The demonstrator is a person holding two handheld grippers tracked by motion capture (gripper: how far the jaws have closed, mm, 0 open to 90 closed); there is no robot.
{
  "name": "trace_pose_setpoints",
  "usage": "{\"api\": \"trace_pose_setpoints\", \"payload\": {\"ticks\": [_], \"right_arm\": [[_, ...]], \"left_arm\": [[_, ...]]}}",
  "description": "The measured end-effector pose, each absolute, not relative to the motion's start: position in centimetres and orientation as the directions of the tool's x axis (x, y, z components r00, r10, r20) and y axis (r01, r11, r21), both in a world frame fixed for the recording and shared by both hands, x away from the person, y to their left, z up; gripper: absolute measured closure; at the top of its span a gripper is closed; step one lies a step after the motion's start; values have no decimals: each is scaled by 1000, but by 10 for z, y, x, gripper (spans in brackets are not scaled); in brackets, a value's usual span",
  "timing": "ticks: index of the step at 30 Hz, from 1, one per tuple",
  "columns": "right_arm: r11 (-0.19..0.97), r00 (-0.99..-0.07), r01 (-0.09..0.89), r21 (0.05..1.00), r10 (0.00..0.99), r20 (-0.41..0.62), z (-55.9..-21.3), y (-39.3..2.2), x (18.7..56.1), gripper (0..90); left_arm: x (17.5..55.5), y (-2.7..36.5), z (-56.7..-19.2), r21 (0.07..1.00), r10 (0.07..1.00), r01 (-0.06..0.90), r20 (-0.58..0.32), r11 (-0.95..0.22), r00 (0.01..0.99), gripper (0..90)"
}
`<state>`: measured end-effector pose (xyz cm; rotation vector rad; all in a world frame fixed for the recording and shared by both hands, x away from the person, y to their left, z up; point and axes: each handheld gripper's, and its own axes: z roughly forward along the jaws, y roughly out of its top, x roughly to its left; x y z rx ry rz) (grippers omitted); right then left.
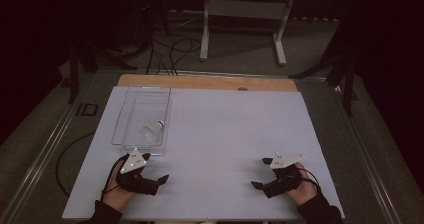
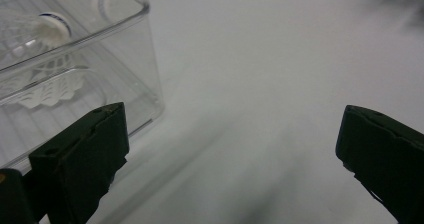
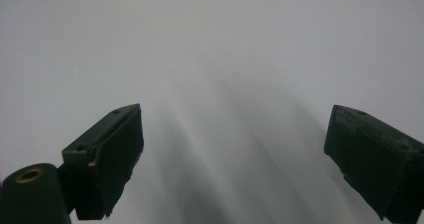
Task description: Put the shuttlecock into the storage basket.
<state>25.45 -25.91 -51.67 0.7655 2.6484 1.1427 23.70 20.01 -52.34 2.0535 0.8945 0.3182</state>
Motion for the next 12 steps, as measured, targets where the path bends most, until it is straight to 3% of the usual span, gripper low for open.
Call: {"api": "trace_pose_setpoints", "payload": {"ticks": [12], "right_arm": [[575, -857, 398, 715, 512, 66, -518, -259, 255, 90]], "left_arm": [[236, 196, -527, 794, 684, 467, -92, -388, 724, 6]]}}
